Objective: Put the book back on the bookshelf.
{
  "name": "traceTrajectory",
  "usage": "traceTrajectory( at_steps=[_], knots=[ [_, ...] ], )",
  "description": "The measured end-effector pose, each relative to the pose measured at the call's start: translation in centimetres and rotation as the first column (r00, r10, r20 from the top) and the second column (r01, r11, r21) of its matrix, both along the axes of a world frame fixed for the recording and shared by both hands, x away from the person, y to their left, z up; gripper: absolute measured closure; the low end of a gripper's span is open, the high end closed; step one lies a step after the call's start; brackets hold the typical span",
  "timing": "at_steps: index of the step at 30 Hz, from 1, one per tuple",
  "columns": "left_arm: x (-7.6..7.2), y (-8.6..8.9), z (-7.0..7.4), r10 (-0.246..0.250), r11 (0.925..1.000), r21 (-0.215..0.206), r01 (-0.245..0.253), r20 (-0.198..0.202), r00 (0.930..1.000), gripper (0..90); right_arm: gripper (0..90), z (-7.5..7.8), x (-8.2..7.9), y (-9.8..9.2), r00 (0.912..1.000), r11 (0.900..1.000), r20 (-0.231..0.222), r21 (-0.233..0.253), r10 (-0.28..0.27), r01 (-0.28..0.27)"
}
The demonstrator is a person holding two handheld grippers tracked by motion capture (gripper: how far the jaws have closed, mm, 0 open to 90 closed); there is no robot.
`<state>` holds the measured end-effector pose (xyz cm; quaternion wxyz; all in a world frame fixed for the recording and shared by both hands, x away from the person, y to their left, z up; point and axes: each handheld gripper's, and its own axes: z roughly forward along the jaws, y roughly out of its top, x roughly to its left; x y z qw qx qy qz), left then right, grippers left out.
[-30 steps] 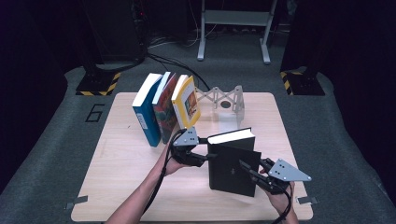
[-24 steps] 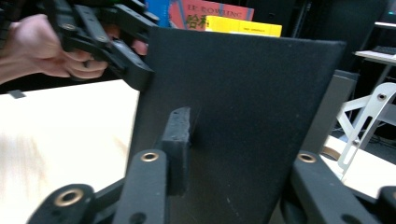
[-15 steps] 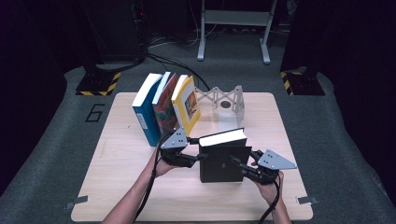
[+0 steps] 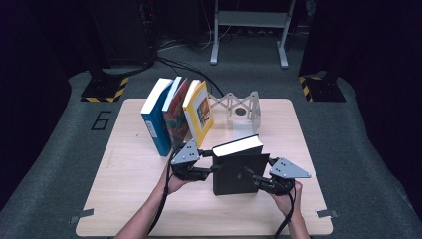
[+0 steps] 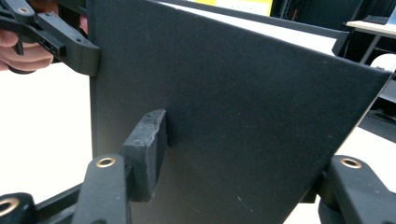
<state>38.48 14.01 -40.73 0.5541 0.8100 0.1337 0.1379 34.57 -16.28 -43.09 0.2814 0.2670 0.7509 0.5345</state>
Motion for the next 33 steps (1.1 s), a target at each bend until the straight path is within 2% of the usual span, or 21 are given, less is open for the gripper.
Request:
traceTrajectory(
  at_steps=[3,6,7,10,11,15,17,18,19,21,22,26,28,30,33],
  knots=[
    [0.0,0.0,-0.2,0.006,0.9998,-0.018,-0.006,-0.009,0.9999,49.0,38.8,0.0,0.0,-0.1,1.0000,1.000,0.000,-0.008,-0.002,0.002],
    [0.0,0.1,-0.3,0.013,0.9995,-0.029,-0.013,-0.016,0.9998,49.7,37.6,-0.1,0.0,-0.4,0.9989,0.999,-0.004,0.002,-0.047,0.047],
    [0.0,0.1,-0.2,0.009,0.9997,-0.024,-0.010,-0.021,0.9997,49.8,37.4,-0.2,-0.1,-0.8,0.9966,0.996,-0.021,0.025,-0.080,0.080],
    [0.0,0.0,-0.2,0.019,0.9994,-0.029,-0.020,-0.025,0.9995,49.8,34.8,-0.6,-0.1,-1.4,0.9926,0.991,-0.057,0.068,-0.107,0.111],
    [0.0,0.1,-0.1,0.020,0.9996,-0.017,-0.020,-0.031,0.9993,49.8,33.9,-0.6,0.0,-1.5,0.9929,0.992,-0.066,0.070,-0.099,0.104],
    [0.0,0.0,-0.1,0.040,0.9989,-0.023,-0.041,-0.045,0.9982,49.9,28.6,-0.9,0.8,-0.8,0.9879,0.991,-0.118,0.073,-0.100,0.109],
    [0.0,0.0,0.0,0.044,0.9988,-0.019,-0.045,-0.052,0.9977,49.9,30.0,-1.0,1.2,-0.6,0.9864,0.990,-0.128,0.085,-0.103,0.115],
    [-0.1,0.0,0.0,0.044,0.9988,-0.017,-0.045,-0.053,0.9976,49.9,26.1,-1.1,1.5,-0.5,0.9868,0.989,-0.123,0.092,-0.105,0.117],
    [-0.1,0.0,0.1,0.046,0.9988,-0.015,-0.047,-0.058,0.9973,49.9,26.2,-1.1,1.6,-0.5,0.9859,0.987,-0.119,0.092,-0.119,0.130],
    [-0.2,0.0,0.1,0.054,0.9984,-0.014,-0.055,-0.065,0.9964,50.0,25.6,-1.2,1.8,-0.3,0.9826,0.986,-0.141,0.097,-0.120,0.134],
    [-0.2,0.0,0.1,0.058,0.9980,-0.020,-0.059,-0.070,0.9959,49.9,25.0,-1.2,2.1,-0.1,0.9834,0.987,-0.134,0.083,-0.122,0.134],
    [-0.1,-0.1,-0.1,0.066,0.9971,-0.030,-0.069,-0.097,0.9931,49.0,27.5,-1.1,2.4,0.2,0.9823,0.987,-0.130,0.072,-0.135,0.145],
    [-0.1,-0.4,-0.3,0.060,0.9977,-0.026,-0.063,-0.108,0.9923,47.1,28.4,-1.2,2.6,0.6,0.9847,0.989,-0.124,0.063,-0.122,0.131],
    [-0.1,-0.7,-0.5,0.079,0.9964,-0.023,-0.082,-0.103,0.9915,44.1,27.3,-1.2,2.7,1.0,0.9833,0.989,-0.131,0.062,-0.126,0.135],
    [0.1,-0.9,-0.6,0.095,0.9944,-0.035,-0.099,-0.110,0.9894,42.4,27.4,-1.3,3.1,1.0,0.9860,0.990,-0.118,0.066,-0.118,0.126]
  ],
)
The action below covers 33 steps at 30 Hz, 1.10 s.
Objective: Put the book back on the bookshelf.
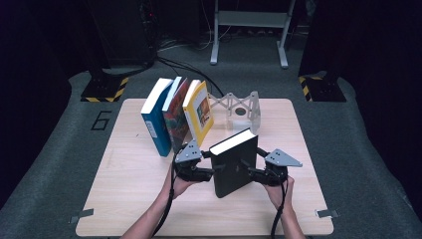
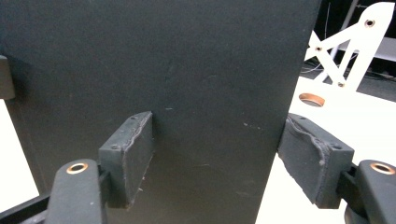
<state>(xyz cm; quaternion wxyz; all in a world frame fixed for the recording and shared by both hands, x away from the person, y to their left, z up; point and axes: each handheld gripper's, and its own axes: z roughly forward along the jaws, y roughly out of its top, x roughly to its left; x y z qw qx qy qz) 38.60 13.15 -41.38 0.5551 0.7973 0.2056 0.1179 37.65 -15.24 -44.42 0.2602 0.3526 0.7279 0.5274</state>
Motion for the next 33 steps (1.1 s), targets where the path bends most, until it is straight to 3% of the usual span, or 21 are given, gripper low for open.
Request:
traceTrajectory(
  at_steps=[7,15,21,25,28,30,33],
  knots=[
    [0.1,-0.9,-0.1,0.021,0.9997,-0.014,-0.021,0.000,0.9998,40.2,26.3,-0.3,0.1,0.0,1.0000,0.999,0.005,0.042,0.003,-0.003],
    [0.4,-2.7,0.0,0.049,0.9979,0.040,-0.051,0.047,0.9977,44.0,26.2,-0.5,-0.1,-0.2,0.9998,0.998,0.014,0.057,0.011,-0.012],
    [0.2,-2.9,0.0,0.044,0.9986,0.027,-0.045,0.031,0.9986,47.5,20.5,-1.0,-0.6,-1.5,0.9998,0.996,0.020,0.094,-0.003,0.001],
    [0.4,-2.7,-0.4,0.058,0.9976,-0.036,-0.058,-0.001,0.9983,50.0,18.1,-2.2,-1.5,-3.7,0.9989,0.991,-0.002,0.122,-0.046,0.046],
    [0.2,-2.6,-0.6,0.070,0.9954,-0.065,-0.070,-0.006,0.9975,51.4,17.2,-3.7,-1.6,-5.5,0.9929,0.986,-0.061,0.126,-0.102,0.109],
    [0.0,-2.7,-0.6,0.076,0.9946,-0.070,-0.076,-0.006,0.9971,51.9,15.3,-4.7,-1.4,-6.7,0.9827,0.979,-0.105,0.122,-0.152,0.165],
    [-0.2,-2.7,-0.7,0.090,0.9927,-0.080,-0.090,-0.001,0.9959,52.7,14.7,-5.8,-1.1,-7.7,0.9626,0.969,-0.143,0.060,-0.230,0.240]
  ],
)
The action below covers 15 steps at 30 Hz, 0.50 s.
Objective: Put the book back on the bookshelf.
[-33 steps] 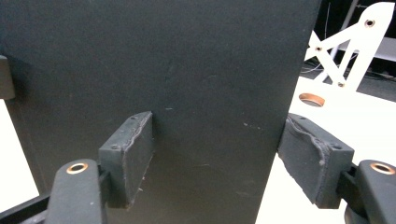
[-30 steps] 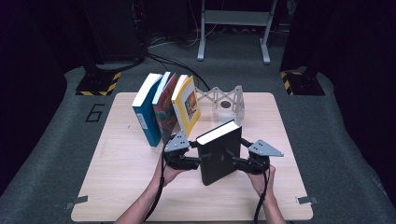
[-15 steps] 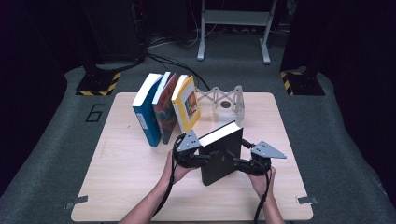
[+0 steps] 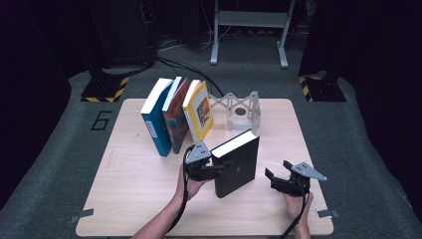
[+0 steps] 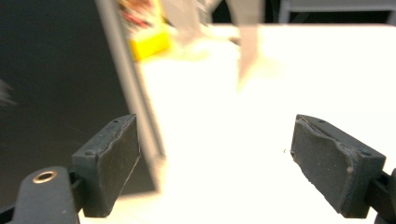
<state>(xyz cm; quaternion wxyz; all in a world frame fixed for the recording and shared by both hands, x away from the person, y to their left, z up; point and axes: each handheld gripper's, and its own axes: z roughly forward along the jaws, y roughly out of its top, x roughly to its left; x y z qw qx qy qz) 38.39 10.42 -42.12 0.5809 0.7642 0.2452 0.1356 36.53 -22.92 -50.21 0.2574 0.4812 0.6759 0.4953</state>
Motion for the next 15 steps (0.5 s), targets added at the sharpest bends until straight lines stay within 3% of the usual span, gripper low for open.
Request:
traceTrajectory(
  at_steps=[4,6,9,12,15],
  knots=[
    [-0.3,-0.2,-0.1,0.040,0.9991,-0.014,-0.040,0.009,0.9992,53.3,13.9,-0.9,0.5,-0.8,0.9939,0.995,-0.052,-0.040,-0.097,0.095],
    [-0.4,-0.3,-0.2,0.064,0.9977,-0.024,-0.064,0.010,0.9979,53.4,14.1,-1.2,0.6,-1.1,0.9905,0.991,-0.053,-0.059,-0.127,0.124],
    [-0.5,-0.3,-0.2,0.097,0.9951,-0.020,-0.096,0.012,0.9952,53.4,14.0,-1.4,0.8,-1.3,0.9843,0.982,-0.068,-0.103,-0.163,0.156],
    [-0.6,-0.5,-0.2,0.128,0.9918,-0.012,-0.127,0.013,0.9917,53.4,13.9,-1.9,1.1,-1.5,0.9810,0.979,-0.080,-0.117,-0.177,0.167],
    [-0.5,-0.7,-0.2,0.182,0.9833,-0.017,-0.181,0.035,0.9827,53.3,14.0,-2.0,1.3,-1.5,0.9778,0.975,-0.086,-0.128,-0.191,0.180]
  ],
)
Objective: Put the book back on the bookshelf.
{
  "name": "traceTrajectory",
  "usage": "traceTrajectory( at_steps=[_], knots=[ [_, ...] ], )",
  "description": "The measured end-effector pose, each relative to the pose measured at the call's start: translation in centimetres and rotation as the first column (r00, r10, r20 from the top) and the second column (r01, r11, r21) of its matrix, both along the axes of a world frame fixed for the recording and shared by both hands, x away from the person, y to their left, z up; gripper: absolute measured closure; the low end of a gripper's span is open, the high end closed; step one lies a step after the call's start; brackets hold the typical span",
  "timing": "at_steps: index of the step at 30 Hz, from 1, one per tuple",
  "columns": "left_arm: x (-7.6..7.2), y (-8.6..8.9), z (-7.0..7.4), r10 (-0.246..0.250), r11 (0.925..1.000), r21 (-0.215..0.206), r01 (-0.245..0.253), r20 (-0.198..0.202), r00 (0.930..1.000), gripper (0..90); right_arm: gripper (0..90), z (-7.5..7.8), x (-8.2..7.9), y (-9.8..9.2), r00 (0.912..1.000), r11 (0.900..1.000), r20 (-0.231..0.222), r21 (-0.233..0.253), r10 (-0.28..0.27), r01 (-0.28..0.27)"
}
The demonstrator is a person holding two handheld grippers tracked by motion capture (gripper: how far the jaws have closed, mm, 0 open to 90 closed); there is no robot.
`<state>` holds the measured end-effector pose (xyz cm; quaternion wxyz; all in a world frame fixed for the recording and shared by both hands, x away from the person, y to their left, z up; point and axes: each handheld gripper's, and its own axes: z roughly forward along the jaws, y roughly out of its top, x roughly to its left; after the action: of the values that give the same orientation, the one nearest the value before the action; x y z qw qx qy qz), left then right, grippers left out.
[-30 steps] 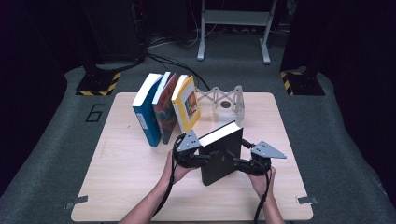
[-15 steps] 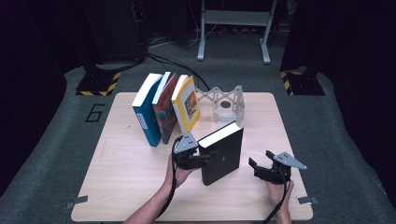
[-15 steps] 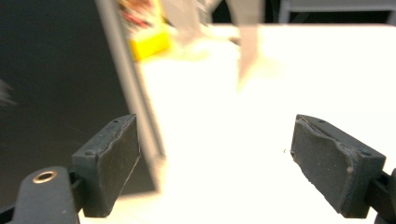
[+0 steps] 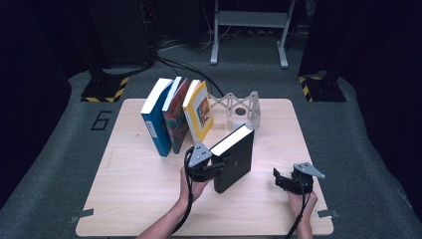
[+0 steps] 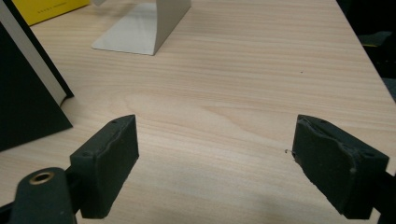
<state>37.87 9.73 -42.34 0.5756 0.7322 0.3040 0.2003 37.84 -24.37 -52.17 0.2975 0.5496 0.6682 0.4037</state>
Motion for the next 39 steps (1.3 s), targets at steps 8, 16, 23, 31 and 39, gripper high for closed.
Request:
traceTrajectory(
  at_steps=[8,16,23,31,39],
  knots=[
    [0.2,0.0,0.2,0.033,0.9992,0.024,-0.033,0.003,0.9995,52.9,14.0,-0.2,0.3,0.1,0.9996,0.999,-0.024,-0.030,-0.014,0.014],
    [0.6,0.0,1.3,-0.031,0.9931,0.112,0.035,-0.045,0.9985,52.1,14.4,-0.2,0.6,0.0,0.9981,1.000,-0.058,-0.019,0.018,-0.019],
    [1.5,0.1,2.7,-0.062,0.9779,0.191,0.085,-0.124,0.9904,50.7,14.8,-0.3,0.8,-0.4,0.9964,1.000,-0.082,0.024,0.017,-0.015],
    [2.6,-0.1,4.6,-0.117,0.9560,0.244,0.163,-0.195,0.9738,47.4,15.2,-0.3,0.8,-0.6,0.9951,0.999,-0.098,0.039,0.013,-0.009],
    [3.4,-0.5,5.6,-0.122,0.9332,0.306,0.188,-0.221,0.9677,48.7,16.0,-0.4,1.0,-0.6,0.9936,0.999,-0.113,0.038,0.011,-0.007]
  ],
)
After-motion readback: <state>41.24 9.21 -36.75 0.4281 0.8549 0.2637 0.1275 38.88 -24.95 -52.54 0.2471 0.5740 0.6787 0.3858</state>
